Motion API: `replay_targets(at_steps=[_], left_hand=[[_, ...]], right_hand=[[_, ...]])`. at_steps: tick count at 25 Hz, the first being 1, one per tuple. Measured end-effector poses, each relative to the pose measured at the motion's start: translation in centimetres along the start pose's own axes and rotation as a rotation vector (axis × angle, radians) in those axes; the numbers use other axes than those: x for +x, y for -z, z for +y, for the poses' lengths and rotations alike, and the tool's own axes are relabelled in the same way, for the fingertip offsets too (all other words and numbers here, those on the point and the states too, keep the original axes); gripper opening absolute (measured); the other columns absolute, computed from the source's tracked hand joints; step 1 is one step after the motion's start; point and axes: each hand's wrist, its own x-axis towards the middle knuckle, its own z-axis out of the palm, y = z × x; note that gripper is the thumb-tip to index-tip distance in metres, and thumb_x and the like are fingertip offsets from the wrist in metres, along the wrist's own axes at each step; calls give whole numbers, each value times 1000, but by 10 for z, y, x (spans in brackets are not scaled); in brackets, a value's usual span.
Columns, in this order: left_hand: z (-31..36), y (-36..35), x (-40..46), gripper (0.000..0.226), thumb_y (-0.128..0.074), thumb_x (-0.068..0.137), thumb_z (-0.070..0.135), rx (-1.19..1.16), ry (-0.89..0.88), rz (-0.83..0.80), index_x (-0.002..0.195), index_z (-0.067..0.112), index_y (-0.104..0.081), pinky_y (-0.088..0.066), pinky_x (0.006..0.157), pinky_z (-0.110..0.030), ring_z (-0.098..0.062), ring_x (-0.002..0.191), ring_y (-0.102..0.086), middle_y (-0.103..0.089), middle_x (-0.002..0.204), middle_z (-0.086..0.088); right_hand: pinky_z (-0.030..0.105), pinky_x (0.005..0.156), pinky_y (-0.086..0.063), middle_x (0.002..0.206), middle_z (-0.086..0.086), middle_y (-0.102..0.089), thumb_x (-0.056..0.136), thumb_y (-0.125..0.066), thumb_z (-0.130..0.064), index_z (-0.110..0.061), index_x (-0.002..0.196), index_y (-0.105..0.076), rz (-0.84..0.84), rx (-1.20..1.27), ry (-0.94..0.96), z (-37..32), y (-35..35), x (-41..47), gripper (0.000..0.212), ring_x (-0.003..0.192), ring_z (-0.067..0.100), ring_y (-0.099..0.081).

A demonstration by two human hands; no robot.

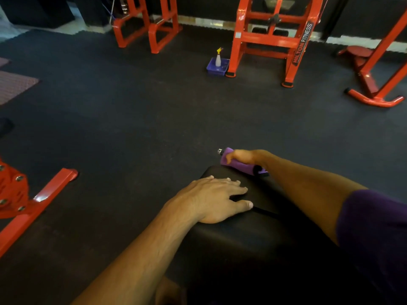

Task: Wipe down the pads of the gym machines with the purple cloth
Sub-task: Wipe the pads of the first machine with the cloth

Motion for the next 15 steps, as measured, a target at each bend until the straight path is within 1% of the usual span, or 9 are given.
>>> replay_targets(at_steps=[3, 5, 7, 9, 10, 11, 13, 15], left_hand=[[-2, -2, 1, 65, -34, 102, 70, -22, -22, 8, 160, 39, -31, -14, 128, -47, -6, 156, -15, -21, 169, 16], [-6, -3, 4, 65, -35, 102, 68, -35, -40, 13, 160, 37, -31, -12, 128, -45, -7, 156, -15, -21, 170, 14], [-6, -4, 4, 65, -35, 103, 66, -34, -65, 22, 160, 35, -32, -9, 128, -43, -8, 157, -15, -20, 170, 11], [-5, -3, 3, 64, -34, 105, 63, -29, -87, 41, 160, 31, -34, -9, 128, -43, -10, 157, -15, -22, 170, 8], [-3, -2, 2, 64, -35, 105, 61, -24, -96, 53, 160, 29, -35, -10, 128, -44, -12, 157, -17, -24, 170, 6], [-2, -1, 1, 63, -35, 105, 60, -20, -105, 66, 159, 28, -37, -12, 127, -45, -14, 157, -19, -26, 169, 4], [0, 0, -1, 61, -38, 106, 57, -16, -114, 78, 158, 26, -39, -14, 125, -45, -18, 155, -22, -30, 168, 2], [-1, 3, -5, 60, -42, 106, 55, -18, -124, 80, 157, 24, -40, -14, 125, -46, -21, 154, -24, -31, 167, 1]], right_hand=[[42, 89, -50, 129, 13, -54, 70, -60, -59, -24, 124, -53, -23, 50, 58, -31, -13, 5, 64, 106, 31, -56], [45, 95, -50, 127, 14, -56, 68, -60, -56, -24, 124, -55, -23, 77, 88, -36, -15, 16, 64, 107, 32, -57], [45, 98, -49, 127, 14, -59, 65, -63, -58, -24, 117, -58, -27, 149, 37, -42, -19, 15, 62, 105, 31, -59], [40, 99, -47, 125, 6, -59, 71, -64, -57, -19, 116, -59, -38, 242, 44, -53, -22, 10, 59, 107, 26, -57], [38, 99, -44, 123, 1, -55, 77, -62, -55, -21, 120, -57, -50, 296, 43, -60, -24, 3, 55, 109, 24, -52], [37, 97, -42, 122, 0, -50, 83, -60, -52, -23, 131, -55, -67, 349, 50, -65, -25, 0, 57, 110, 23, -48], [37, 95, -43, 122, 4, -48, 90, -57, -47, -16, 142, -51, -84, 440, 49, -71, -28, -8, 61, 109, 24, -47], [38, 92, -46, 120, 8, -51, 94, -55, -42, -9, 143, -51, -58, 533, 44, -74, -30, -18, 59, 105, 26, -51]])
